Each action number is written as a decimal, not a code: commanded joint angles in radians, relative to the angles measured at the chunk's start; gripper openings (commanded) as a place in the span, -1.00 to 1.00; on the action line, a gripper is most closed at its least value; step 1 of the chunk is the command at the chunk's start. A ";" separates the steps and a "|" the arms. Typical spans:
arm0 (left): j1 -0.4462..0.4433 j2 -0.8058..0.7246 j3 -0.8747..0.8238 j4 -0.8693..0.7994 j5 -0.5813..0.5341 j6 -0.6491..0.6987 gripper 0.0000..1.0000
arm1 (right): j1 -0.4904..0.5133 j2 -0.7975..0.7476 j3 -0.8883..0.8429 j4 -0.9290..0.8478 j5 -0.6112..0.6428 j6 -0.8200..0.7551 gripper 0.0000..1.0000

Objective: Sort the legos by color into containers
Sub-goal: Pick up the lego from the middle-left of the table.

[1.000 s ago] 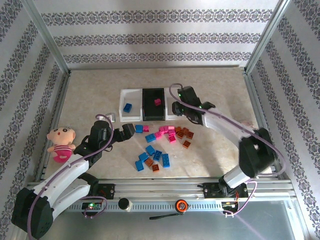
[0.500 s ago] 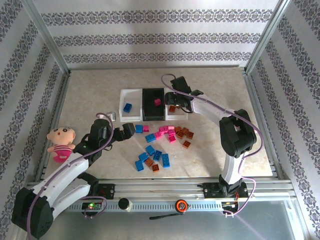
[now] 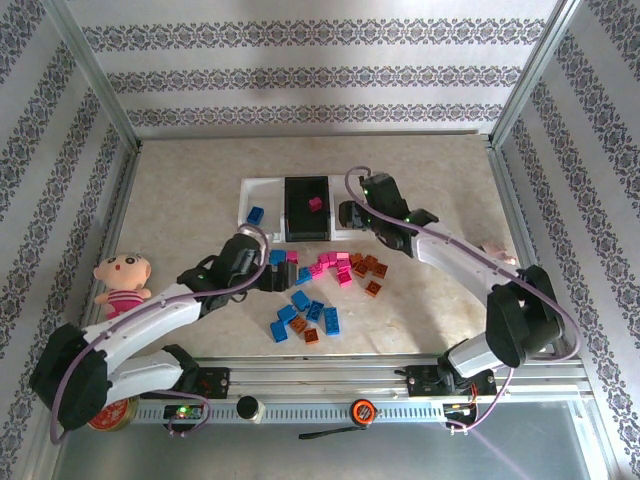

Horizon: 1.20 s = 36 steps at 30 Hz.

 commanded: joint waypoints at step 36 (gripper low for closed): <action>-0.385 0.182 -0.054 -0.200 -0.045 -0.098 0.20 | -0.009 -0.200 -0.228 0.039 -0.009 0.042 0.35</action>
